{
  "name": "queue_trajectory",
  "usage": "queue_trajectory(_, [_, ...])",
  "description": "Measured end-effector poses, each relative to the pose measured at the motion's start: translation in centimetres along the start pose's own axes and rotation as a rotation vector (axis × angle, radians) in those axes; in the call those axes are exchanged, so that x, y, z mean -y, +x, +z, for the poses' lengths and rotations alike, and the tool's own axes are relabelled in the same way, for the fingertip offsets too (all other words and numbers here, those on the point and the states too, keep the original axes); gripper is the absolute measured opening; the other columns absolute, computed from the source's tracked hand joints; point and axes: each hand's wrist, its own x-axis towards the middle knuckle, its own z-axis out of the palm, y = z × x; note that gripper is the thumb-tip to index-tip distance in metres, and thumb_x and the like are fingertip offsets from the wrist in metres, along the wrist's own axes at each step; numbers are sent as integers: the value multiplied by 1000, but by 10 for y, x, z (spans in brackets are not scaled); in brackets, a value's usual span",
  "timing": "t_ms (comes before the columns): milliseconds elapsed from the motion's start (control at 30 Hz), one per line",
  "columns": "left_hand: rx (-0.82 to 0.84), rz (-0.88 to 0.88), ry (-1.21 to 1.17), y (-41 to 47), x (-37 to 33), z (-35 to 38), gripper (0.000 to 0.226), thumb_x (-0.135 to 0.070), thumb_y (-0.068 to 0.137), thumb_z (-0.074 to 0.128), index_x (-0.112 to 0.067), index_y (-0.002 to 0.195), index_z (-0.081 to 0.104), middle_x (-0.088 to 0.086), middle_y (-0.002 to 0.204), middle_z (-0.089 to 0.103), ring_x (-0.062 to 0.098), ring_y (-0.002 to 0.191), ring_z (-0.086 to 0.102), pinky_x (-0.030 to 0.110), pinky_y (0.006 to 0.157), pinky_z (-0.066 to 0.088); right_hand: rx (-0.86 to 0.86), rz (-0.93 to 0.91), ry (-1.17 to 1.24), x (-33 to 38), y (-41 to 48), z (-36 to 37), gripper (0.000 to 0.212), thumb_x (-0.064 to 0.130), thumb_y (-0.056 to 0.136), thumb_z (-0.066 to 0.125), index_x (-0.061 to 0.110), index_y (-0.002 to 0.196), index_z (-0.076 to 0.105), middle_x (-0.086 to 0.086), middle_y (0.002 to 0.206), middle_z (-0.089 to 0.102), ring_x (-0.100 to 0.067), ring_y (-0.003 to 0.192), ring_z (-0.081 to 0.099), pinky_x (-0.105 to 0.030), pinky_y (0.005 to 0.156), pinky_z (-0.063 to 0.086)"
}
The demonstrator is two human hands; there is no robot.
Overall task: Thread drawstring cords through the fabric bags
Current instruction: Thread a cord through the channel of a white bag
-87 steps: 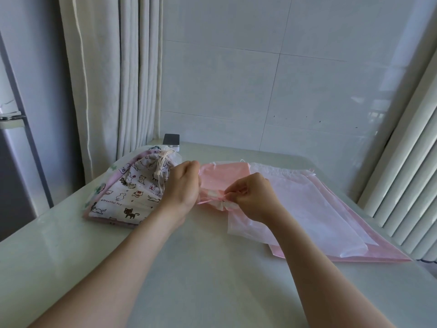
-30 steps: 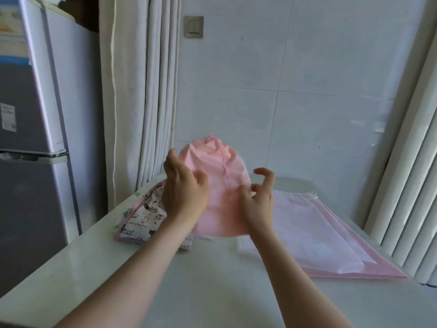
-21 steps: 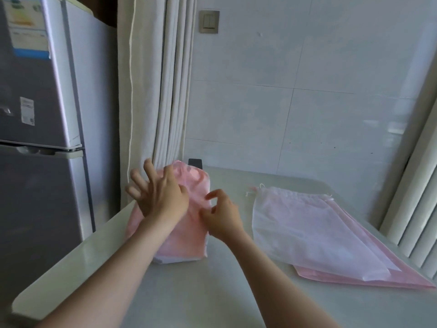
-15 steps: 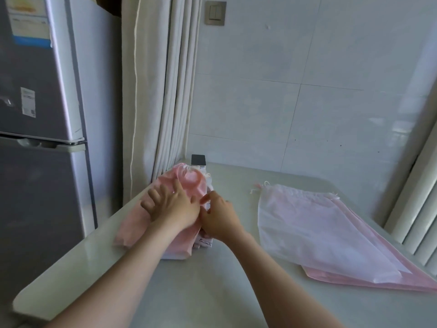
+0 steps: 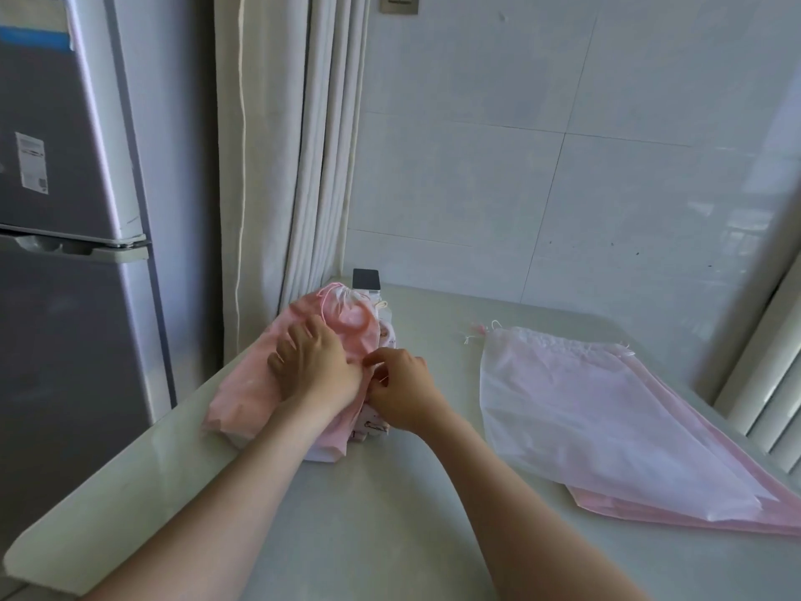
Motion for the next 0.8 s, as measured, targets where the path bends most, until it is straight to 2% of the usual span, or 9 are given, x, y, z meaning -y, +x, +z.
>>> queue_trajectory(133, [-482,148,-210,-11,-24,-12,48,-39,79,54,-7,115,54,19,122,48,42,109,46,52,88,41,-80,10,8,-2,2,-19,38,5,83,46,21,101,75,-4,95,75,-20,87,65,-28,75,51])
queue_trajectory(233, [-525,348,-281,-11,-49,-9,35,-18,78,64,-13,112,56,12,115,53,37,105,49,46,87,41,-136,36,-72,-17,2,-46,28,7,81,45,25,88,65,-4,90,70,-24,83,62,-30,65,47])
queue_trajectory(367, [-238,472,-386,-16,-89,7,4,-20,89,59,-19,92,61,0,95,64,27,93,59,44,83,50,-143,109,-215,-50,-4,-86,23,11,83,52,24,94,66,0,91,66,-25,94,63,-34,74,52])
queue_trajectory(467, [17,369,-346,-24,-112,20,13,-23,95,55,-19,90,66,-4,92,68,22,86,61,33,73,49,-149,220,-283,-80,-15,-107,27,12,86,52,24,104,68,-1,101,65,-27,97,63,-33,74,49])
queue_trajectory(533, [178,309,-304,-27,-126,30,20,-22,94,53,-12,85,68,1,85,68,25,80,60,35,68,50,-174,279,-293,-99,-23,-113,29,13,84,52,26,104,68,-2,105,66,-28,96,64,-34,75,53])
queue_trajectory(633, [427,230,-297,-32,-144,44,23,-16,89,49,-8,67,52,12,65,49,32,62,46,32,50,29,-197,307,-281,-116,-32,-116,30,13,83,52,22,107,67,-3,104,68,-28,91,65,-36,72,56])
queue_trajectory(733, [541,108,-390,-34,-153,62,27,-13,89,50,13,93,56,30,91,59,45,86,60,31,51,24,-222,319,-295,-123,-34,-120,28,11,86,53,16,111,65,-5,106,66,-30,91,64,-35,71,54])
queue_trajectory(767, [568,72,-470,-35,-154,68,23,-12,88,52,11,85,56,31,108,53,47,99,57,29,53,26,-225,330,-296,-124,-35,-120,27,11,87,53,14,111,65,-7,106,66,-32,92,64,-37,74,56])
queue_trajectory(800, [600,40,-563,-36,-155,72,17,-11,86,55,1,73,54,24,71,50,42,67,53,28,57,29,-227,334,-291,-125,-35,-120,28,10,87,52,12,112,64,-8,107,66,-33,92,65,-40,77,58])
